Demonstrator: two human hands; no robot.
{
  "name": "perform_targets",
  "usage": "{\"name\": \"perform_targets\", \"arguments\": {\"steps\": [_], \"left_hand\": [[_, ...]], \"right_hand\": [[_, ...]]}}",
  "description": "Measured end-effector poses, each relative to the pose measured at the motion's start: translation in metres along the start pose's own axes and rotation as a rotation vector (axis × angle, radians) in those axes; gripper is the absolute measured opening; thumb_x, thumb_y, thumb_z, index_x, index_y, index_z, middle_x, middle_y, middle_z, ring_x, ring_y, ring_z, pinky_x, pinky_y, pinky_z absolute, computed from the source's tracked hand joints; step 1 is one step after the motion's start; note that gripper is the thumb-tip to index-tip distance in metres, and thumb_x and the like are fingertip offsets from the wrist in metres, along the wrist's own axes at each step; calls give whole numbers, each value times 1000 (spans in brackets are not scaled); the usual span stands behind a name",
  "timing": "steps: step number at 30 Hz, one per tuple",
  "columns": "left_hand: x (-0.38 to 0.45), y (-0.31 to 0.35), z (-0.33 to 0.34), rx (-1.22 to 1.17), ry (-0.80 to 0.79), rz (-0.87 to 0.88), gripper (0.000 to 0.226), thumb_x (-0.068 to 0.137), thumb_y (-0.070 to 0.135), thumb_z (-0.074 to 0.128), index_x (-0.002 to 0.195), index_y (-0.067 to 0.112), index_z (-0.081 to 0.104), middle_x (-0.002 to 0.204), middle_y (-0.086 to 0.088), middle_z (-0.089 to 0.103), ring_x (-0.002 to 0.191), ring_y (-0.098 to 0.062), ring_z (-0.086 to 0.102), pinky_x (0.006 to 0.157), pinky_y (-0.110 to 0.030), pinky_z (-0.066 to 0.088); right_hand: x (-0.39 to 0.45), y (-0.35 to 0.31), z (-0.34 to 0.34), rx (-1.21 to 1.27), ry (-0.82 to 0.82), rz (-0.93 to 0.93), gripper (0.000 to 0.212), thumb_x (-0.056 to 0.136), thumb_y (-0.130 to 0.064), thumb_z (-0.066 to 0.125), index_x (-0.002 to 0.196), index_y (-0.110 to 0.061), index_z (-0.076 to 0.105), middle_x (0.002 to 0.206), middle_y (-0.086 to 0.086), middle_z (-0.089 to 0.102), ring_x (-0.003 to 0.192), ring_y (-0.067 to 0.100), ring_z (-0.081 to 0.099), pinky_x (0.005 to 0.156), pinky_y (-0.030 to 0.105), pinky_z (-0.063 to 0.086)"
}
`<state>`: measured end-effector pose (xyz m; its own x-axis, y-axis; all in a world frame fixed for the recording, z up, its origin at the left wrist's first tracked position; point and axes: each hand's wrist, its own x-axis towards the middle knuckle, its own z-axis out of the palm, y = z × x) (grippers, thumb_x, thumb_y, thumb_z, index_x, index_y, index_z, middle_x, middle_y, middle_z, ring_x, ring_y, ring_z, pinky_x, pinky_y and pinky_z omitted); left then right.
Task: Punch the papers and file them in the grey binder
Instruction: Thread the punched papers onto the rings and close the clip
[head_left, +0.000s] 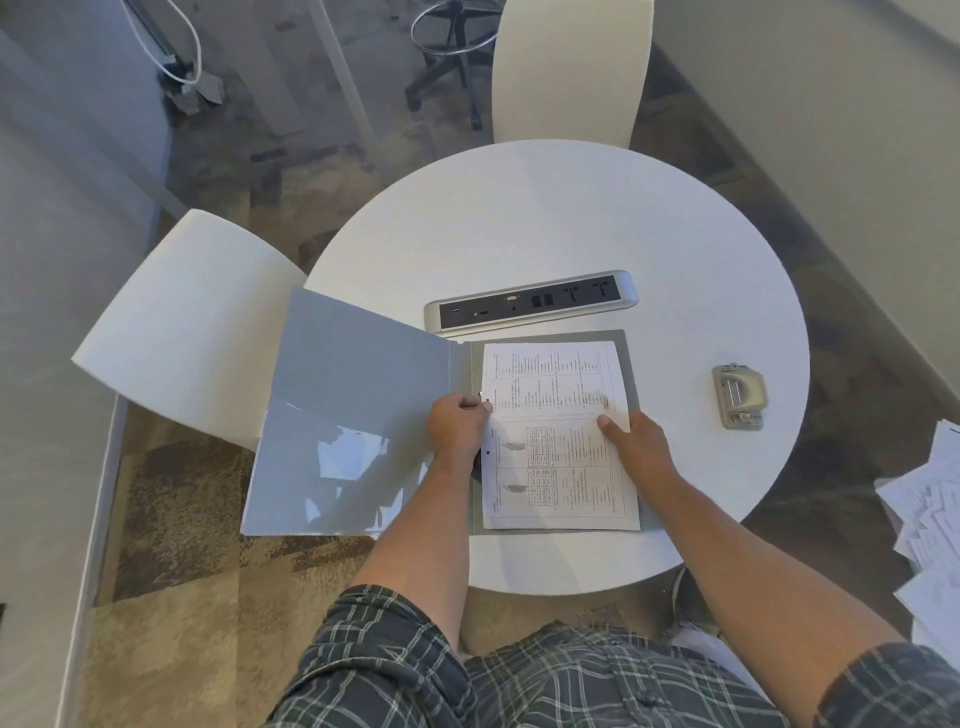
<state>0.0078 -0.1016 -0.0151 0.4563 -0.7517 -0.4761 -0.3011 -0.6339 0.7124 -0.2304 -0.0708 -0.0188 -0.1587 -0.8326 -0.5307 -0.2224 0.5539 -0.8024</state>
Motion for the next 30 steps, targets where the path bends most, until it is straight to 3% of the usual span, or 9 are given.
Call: {"name": "perform_targets", "arguments": {"steps": [5,9,14,17,21,26,30], "left_hand": [[1,-1,3,-128,-15,-119,7,82,23,76,77,20,73,82,-3,78,76,-29,75,69,-52,64],[-3,1,5,-272,-47,-177,4,81,15,78,81,16,75,80,-8,78,67,-27,72,69,-46,64],[-7,4,9,-378,-73,-229,6,78,11,78,75,15,75,69,-6,73,58,-24,65,63,-37,55],[-5,5,10,-402,-41,-280,8,76,12,75,70,13,71,67,-7,70,53,-23,60,60,-32,51],[-2,2,11,-441,-22,-310,5,76,15,75,72,13,72,78,-8,76,69,-27,68,73,-41,58],[2,1,12,-469,5,-335,9,74,16,77,72,10,70,79,-10,71,70,-27,65,69,-41,58],[6,2,16,-440,8,-345,14,76,20,79,78,9,72,89,-12,77,77,-29,71,76,-42,61]], "right_hand": [[2,0,-1,35,26,6,22,104,-31,54,119,-18,62,102,-3,70,82,9,67,60,22,49],[2,2,-4,60,51,25,16,101,-28,60,112,-17,64,95,-7,70,80,7,67,59,21,48],[7,7,-6,-13,78,88,19,103,-28,55,97,-10,58,94,4,68,80,19,66,58,27,47],[12,13,-7,9,75,113,25,101,-28,59,89,-8,51,98,14,69,89,30,71,74,44,58],[14,14,-7,45,74,139,25,98,-28,64,87,-8,52,101,16,71,92,32,71,83,49,58],[13,8,-6,81,17,156,21,92,-26,74,103,-13,62,100,1,73,85,19,71,64,31,53],[15,10,-5,85,3,173,23,91,-22,75,107,-11,63,101,2,73,84,18,71,61,28,52]]}}
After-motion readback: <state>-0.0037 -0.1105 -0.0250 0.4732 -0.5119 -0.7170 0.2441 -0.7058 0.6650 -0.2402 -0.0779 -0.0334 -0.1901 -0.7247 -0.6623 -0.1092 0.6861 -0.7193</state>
